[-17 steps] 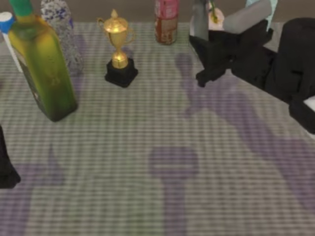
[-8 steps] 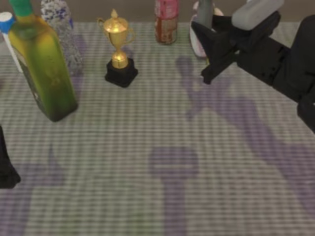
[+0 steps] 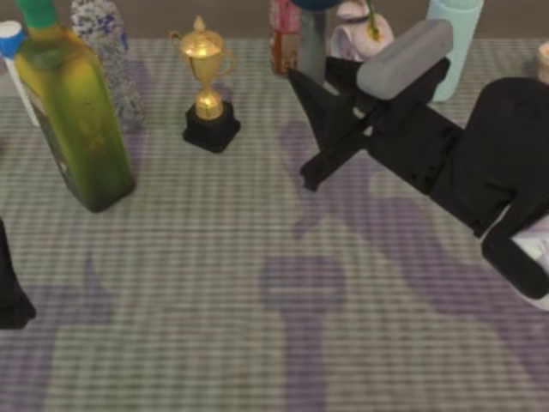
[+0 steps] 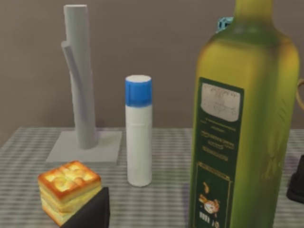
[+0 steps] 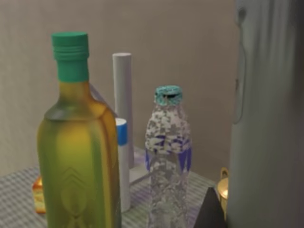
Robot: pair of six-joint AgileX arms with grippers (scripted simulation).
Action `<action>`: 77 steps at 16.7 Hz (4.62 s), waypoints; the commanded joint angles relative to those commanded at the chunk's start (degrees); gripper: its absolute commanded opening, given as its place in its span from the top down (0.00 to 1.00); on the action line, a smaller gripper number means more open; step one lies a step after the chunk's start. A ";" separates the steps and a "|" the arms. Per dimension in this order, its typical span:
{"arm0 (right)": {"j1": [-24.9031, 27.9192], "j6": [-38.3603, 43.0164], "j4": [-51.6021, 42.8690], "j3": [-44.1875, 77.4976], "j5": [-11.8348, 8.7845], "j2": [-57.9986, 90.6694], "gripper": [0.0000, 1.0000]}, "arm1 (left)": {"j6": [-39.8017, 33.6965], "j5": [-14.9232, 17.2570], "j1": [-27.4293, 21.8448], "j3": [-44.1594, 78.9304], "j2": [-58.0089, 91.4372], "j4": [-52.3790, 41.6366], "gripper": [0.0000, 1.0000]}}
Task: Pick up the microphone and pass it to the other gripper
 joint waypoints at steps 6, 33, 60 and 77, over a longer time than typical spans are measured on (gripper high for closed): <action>0.35 0.09 0.29 -0.08 0.34 0.01 1.00 | 0.00 0.00 0.00 0.00 0.00 0.00 0.00; 0.48 0.04 0.36 -0.19 0.46 -0.15 1.00 | 1.04 32.95 -22.12 39.27 67.58 26.43 0.00; 0.48 0.04 0.36 -0.19 0.46 -0.15 1.00 | 0.76 23.77 -31.98 55.56 89.24 31.95 0.45; 0.48 0.04 0.36 -0.19 0.46 -0.15 0.92 | 0.76 23.77 -31.98 55.56 89.24 31.95 1.00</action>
